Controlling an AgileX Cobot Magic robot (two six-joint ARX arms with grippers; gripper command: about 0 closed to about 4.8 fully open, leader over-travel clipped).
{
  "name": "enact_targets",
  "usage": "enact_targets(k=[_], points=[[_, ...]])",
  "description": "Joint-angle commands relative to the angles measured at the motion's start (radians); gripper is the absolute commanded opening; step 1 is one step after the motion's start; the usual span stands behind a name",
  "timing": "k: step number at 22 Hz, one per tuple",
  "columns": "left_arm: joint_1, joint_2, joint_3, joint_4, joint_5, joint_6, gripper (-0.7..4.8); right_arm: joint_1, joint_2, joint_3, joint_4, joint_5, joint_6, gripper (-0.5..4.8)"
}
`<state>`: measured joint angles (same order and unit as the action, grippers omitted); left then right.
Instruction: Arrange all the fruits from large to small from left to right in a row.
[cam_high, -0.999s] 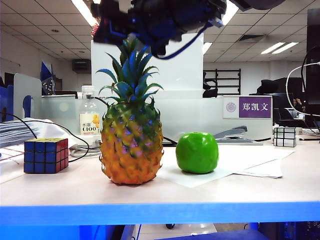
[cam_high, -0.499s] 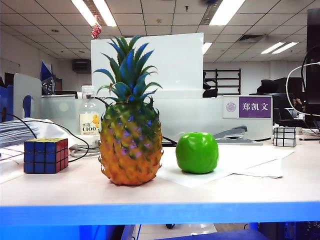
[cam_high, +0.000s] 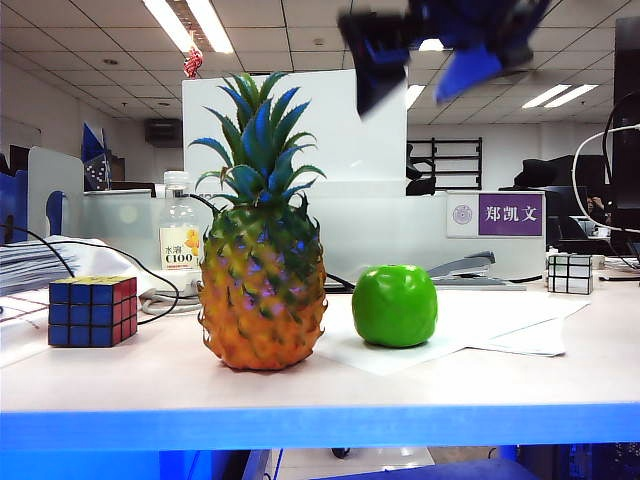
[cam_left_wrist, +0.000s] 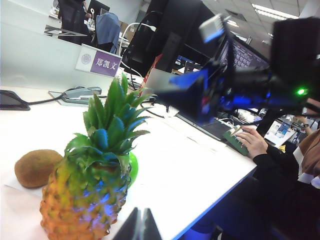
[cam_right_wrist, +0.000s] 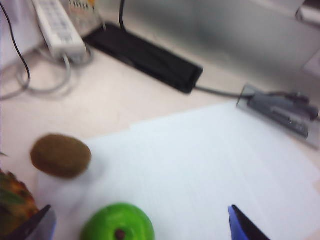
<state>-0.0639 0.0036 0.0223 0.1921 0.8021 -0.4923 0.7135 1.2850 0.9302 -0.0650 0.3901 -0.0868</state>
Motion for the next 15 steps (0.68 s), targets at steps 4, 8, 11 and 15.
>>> enact_targets(k=[4,8,11,15], points=[[0.0,-0.001,0.004,0.06,0.01,0.009,0.19,-0.035,0.132,0.004,-0.05,-0.034,0.082,4.79],[0.0,-0.001,0.004,0.06,0.04,0.005,0.2,-0.04,0.207,0.004,-0.026,-0.053,0.119,4.79],[0.0,-0.002,0.004,0.06,0.058,0.005,0.2,-0.05,0.243,0.004,0.002,-0.083,0.13,4.79],[0.0,-0.001,0.003,0.06,0.058,0.005,0.2,-0.053,0.29,0.004,0.017,-0.097,0.153,4.79]])
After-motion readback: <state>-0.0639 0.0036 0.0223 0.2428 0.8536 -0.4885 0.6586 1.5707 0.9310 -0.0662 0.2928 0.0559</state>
